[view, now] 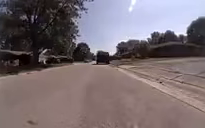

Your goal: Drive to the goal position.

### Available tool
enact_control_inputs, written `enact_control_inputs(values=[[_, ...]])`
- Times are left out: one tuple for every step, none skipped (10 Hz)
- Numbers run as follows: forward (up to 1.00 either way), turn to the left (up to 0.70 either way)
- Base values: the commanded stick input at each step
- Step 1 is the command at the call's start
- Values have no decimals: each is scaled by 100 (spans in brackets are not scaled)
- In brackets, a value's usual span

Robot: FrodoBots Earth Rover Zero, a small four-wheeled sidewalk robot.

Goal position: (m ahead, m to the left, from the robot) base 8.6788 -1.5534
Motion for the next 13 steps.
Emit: enact_control_inputs(values=[[50, 0], [50, 0], [50, 0], [50, 0], [50, 0], [50, 0], [50, 0], [50, 0], [50, 0], [50, 0], [50, 0], [50, 0], [50, 0]])
